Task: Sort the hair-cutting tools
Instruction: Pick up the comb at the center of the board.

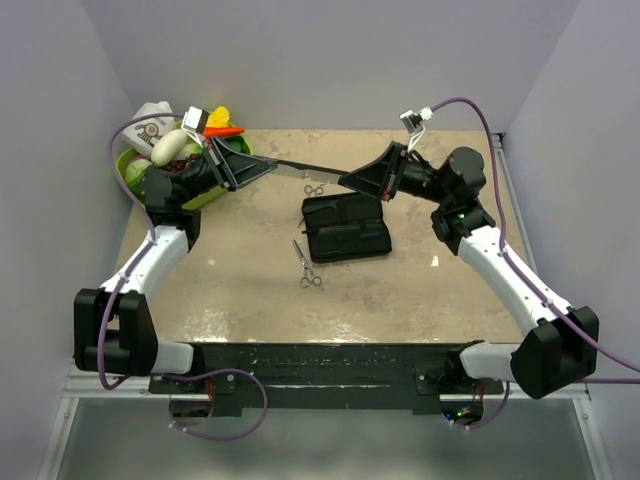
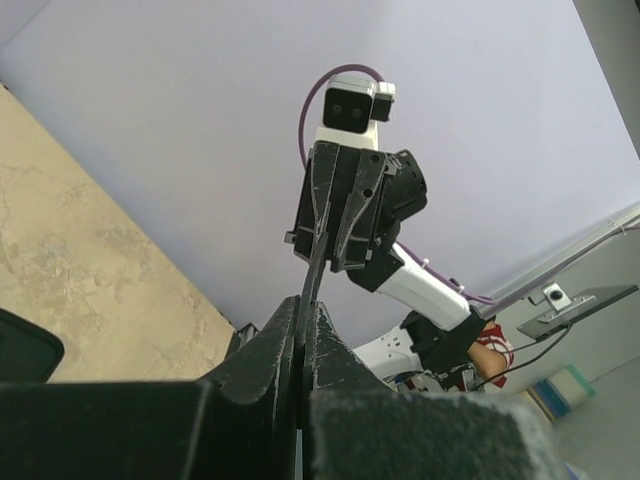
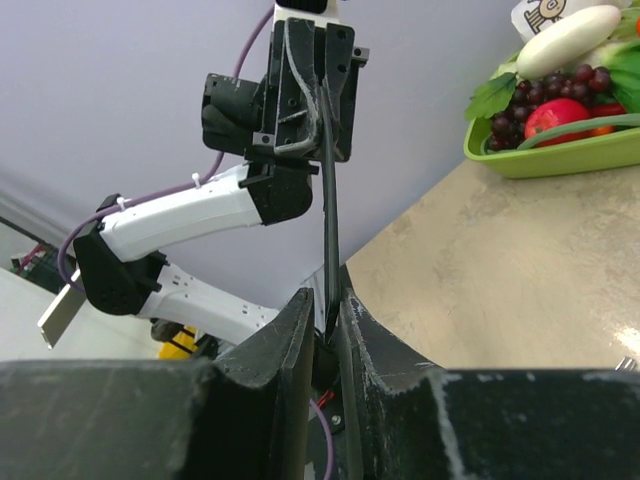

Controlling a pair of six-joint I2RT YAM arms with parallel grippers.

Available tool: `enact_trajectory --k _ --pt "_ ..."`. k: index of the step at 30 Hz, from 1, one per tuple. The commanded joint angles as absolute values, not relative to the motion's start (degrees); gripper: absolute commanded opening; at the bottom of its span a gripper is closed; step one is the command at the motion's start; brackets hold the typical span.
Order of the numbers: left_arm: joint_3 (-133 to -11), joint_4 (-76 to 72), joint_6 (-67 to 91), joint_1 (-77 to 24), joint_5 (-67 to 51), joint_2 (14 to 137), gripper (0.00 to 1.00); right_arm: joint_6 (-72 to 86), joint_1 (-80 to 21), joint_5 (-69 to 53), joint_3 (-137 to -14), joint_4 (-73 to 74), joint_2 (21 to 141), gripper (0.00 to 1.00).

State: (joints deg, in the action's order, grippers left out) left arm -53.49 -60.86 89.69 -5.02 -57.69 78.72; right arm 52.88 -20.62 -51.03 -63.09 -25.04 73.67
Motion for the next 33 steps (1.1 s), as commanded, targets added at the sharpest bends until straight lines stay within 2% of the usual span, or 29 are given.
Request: enact_trajectory --k 1,21,25,27,33 --pt "-52.2 -65.0 90.3 -4.9 -55.3 76.6 0.00 53.1 -20.8 -49.1 -65.7 -28.6 73.7 0.20" --pt "-49.2 -69.2 91.3 -7.1 -50.5 75.5 0.00 55.2 -21.4 -46.8 -65.3 -32.7 75.3 0.19" --pt "-48.7 -70.6 92.0 -7.2 -50.0 75.5 0.00 55.4 -21.8 -46.7 -65.5 -33.1 75.8 0.10" --pt "-48.7 -70.8 92.0 -7.2 -49.9 75.6 0.00 55.5 -21.8 -46.7 -65.6 -33.1 75.8 0.00" --pt "-48.9 -71.2 91.8 -7.2 -50.3 75.6 0.00 54.5 -21.8 -45.6 -65.8 -32.3 75.6 0.00"
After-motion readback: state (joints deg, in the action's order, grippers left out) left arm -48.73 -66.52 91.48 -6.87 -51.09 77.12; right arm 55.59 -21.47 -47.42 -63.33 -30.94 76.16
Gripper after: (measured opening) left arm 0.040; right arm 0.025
